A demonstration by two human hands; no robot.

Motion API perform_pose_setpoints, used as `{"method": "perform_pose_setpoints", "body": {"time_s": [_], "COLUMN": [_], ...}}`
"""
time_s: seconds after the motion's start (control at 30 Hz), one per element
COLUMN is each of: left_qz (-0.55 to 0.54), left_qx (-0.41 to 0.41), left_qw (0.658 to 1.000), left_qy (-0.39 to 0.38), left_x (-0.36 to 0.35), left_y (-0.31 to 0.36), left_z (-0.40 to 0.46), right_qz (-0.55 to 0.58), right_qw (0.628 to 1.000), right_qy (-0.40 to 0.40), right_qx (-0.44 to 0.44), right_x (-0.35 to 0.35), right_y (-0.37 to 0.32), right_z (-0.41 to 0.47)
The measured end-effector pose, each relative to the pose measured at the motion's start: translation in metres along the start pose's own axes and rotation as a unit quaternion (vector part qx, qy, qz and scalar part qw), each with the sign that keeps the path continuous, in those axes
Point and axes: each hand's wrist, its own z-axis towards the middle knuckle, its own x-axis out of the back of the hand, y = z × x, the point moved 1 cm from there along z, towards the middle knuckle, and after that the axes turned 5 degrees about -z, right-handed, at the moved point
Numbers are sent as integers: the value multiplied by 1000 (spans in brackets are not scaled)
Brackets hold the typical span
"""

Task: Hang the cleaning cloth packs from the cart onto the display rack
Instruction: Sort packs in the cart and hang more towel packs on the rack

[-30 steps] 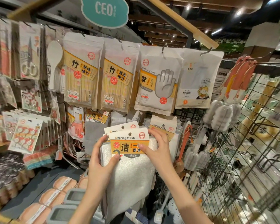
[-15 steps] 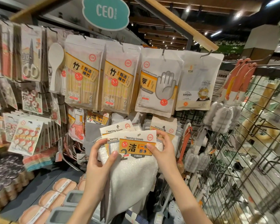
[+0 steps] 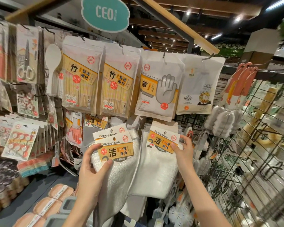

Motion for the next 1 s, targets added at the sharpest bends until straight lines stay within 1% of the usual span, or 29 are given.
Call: {"method": "perform_pose_setpoints", "body": {"time_s": [0.13, 0.23, 0.4, 0.47, 0.6, 0.67, 0.73, 0.83, 1.0], "left_qz": [-9, -4, 18, 16, 3, 1, 5, 14, 18], "left_qx": [15, 9, -13, -11, -1, 3, 4, 5, 8], "left_qw": [1000, 1000, 1000, 1000, 1000, 1000, 1000, 999, 999], "left_qy": [-4, -8, -12, -12, -22, -30, -30, -32, -32], "left_x": [2, -1, -11, -14, -16, -18, -20, -20, -21], "left_y": [-1, 2, 5, 5, 3, 3, 3, 4, 3], "left_z": [3, 3, 4, 6, 7, 9, 12, 14, 15], "right_qz": [-6, -15, -26, -38, -94, -133, -183, -257, -273], "right_qw": [1000, 999, 998, 998, 994, 988, 978, 961, 957], "right_qy": [26, 35, 36, 36, 47, 66, 82, 86, 95], "right_qx": [-7, -12, 32, 32, 35, 40, 49, 49, 24], "right_x": [-1, -3, -11, -13, -18, -21, -23, -27, -33], "right_y": [7, 13, 9, 12, 19, 20, 21, 24, 25], "right_z": [12, 18, 25, 27, 27, 28, 31, 38, 48]}}
